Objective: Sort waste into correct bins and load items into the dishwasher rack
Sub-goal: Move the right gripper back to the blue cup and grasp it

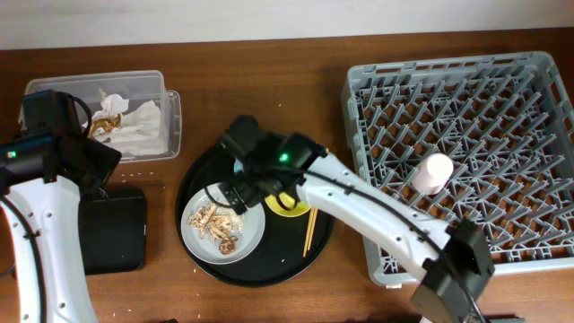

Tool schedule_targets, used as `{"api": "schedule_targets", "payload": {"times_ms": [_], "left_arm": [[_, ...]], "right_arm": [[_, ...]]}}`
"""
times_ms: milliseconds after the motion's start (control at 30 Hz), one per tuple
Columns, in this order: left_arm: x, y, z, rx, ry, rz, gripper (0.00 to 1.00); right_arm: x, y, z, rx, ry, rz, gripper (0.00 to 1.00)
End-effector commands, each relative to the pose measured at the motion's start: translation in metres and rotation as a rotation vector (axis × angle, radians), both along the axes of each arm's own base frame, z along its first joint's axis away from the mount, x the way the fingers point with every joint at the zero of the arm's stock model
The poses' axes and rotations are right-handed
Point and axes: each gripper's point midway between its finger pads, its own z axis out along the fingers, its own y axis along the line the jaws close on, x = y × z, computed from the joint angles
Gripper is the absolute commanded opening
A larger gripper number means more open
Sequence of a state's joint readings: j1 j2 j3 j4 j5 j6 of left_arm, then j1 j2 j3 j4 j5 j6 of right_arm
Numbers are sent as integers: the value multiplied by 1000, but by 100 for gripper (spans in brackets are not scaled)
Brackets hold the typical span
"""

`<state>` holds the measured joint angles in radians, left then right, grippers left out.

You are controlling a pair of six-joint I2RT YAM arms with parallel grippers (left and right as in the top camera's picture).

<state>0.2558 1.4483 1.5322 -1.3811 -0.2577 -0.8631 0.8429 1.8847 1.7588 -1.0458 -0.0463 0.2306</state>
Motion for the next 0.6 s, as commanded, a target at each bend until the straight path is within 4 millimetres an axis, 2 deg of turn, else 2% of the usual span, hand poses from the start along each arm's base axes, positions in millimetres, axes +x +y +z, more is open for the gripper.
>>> {"api": "schedule_targets", "payload": {"times_ms": [0, 67, 100, 167, 200, 233, 300, 400, 533, 567], "left_arm": [[-1, 2, 0, 8, 4, 0, 99], [-1, 2, 0, 8, 4, 0, 99], [-1, 2, 0, 8, 4, 0, 99], [-1, 2, 0, 8, 4, 0, 99], [-1, 2, 0, 8, 4, 0, 99], [-1, 2, 0, 8, 4, 0, 99], [-1, 2, 0, 8, 4, 0, 99], [-1, 2, 0, 8, 4, 0, 99], [-1, 2, 0, 8, 4, 0, 99], [-1, 2, 0, 8, 4, 0, 99]], "right_arm": [[12, 20, 37, 94, -16, 48, 99], [23, 32, 39, 142, -44, 23, 94], [31, 46, 34, 174, -58, 8, 87], [44, 57, 18, 159, -94, -26, 74], [50, 57, 5, 121, -112, -69, 70], [58, 54, -12, 62, -137, -114, 60], [63, 53, -44, -25, -152, -136, 57], [65, 50, -77, -88, -125, -157, 49], [60, 51, -85, -96, -106, -168, 36], [60, 50, -86, -102, -102, -168, 36]]}}
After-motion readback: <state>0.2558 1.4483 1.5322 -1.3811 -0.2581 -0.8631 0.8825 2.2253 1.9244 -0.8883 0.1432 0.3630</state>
